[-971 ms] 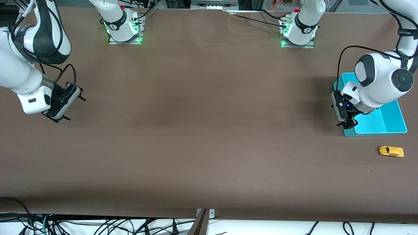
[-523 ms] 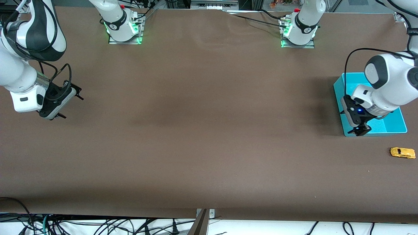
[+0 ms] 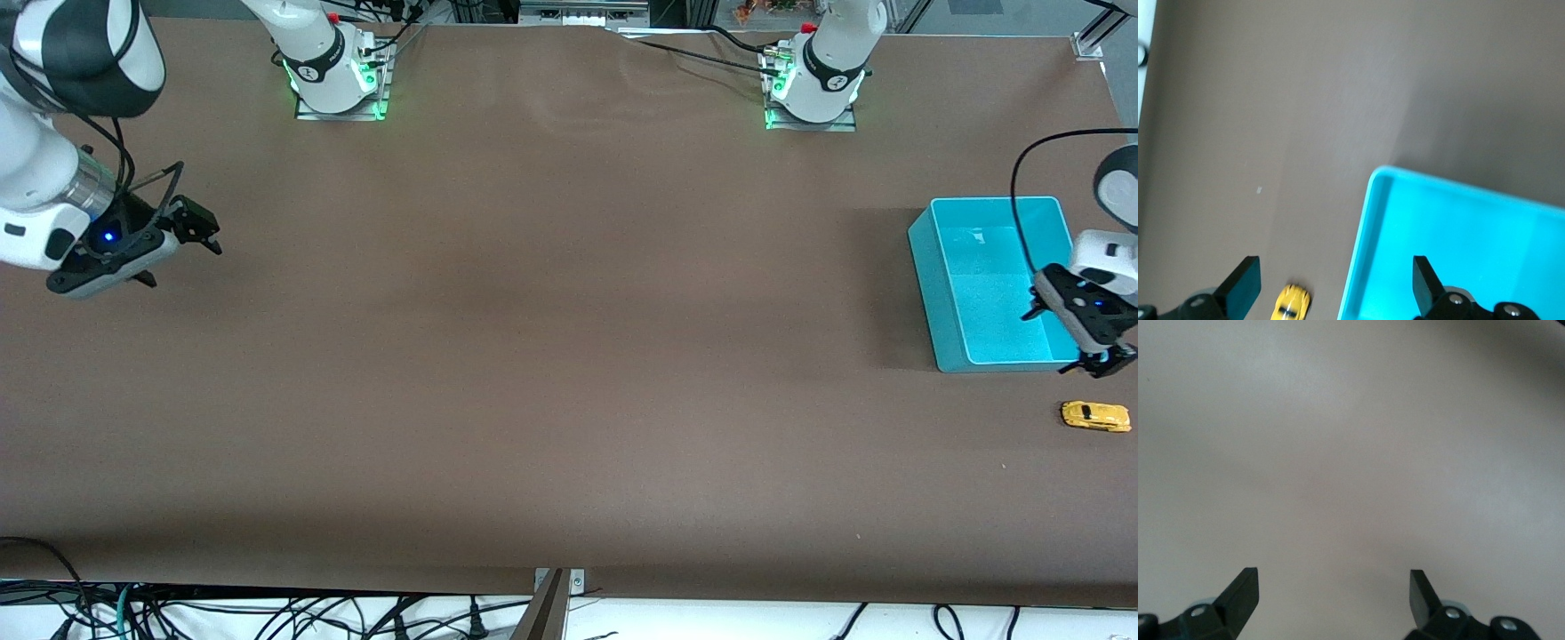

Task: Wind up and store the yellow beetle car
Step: 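Lower the left gripper toward the yellow car beside the bin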

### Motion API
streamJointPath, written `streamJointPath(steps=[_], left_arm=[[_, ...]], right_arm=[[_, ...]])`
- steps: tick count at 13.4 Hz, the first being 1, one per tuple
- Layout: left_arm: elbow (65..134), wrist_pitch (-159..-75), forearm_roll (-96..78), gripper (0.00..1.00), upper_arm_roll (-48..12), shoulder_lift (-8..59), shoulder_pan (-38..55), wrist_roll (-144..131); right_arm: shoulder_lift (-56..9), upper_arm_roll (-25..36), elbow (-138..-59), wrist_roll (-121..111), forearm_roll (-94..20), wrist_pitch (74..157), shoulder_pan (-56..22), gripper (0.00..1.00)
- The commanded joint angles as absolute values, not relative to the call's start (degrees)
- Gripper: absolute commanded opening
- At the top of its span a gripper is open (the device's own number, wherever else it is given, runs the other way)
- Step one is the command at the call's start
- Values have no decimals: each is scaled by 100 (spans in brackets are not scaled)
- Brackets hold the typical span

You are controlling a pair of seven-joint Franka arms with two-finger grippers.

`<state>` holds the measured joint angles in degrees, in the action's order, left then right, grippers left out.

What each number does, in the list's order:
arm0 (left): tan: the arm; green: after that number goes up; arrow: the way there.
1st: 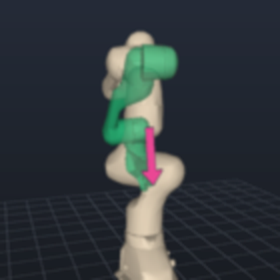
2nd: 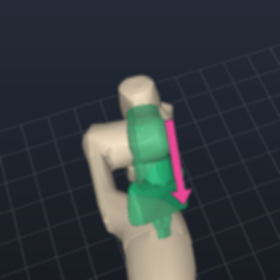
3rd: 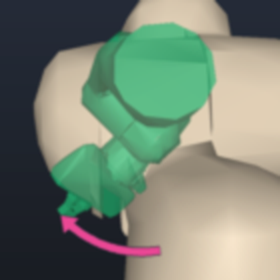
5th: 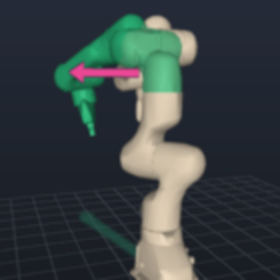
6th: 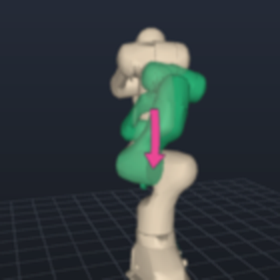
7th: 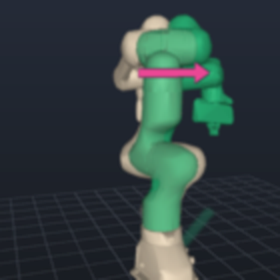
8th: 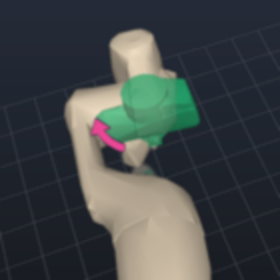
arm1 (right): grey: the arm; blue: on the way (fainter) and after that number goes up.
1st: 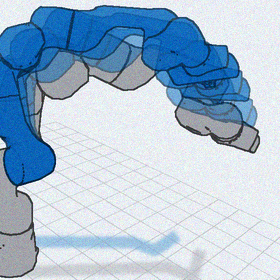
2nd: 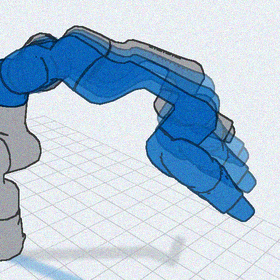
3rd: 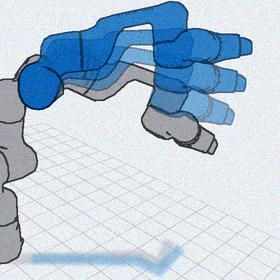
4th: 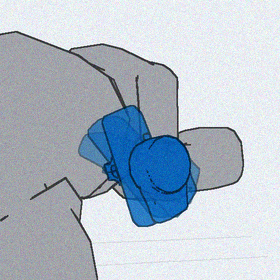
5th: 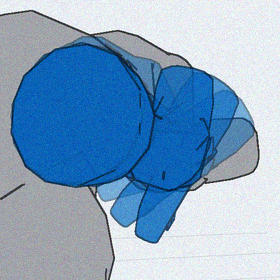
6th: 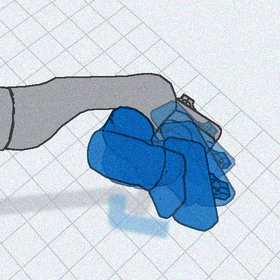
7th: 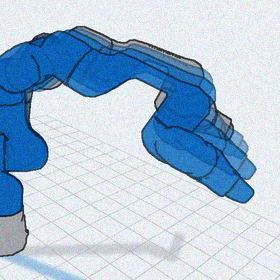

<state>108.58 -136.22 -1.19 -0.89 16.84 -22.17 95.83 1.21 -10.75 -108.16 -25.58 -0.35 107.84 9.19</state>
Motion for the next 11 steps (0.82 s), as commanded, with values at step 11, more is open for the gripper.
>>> streamJointPath(steps=[11], left_arm=[[8316, -13579, -403, 100, -167, 3699, -3331, 10862]], right_arm=[[281, -1099, -10134, -1125, -61, 9694, 817, 100]])
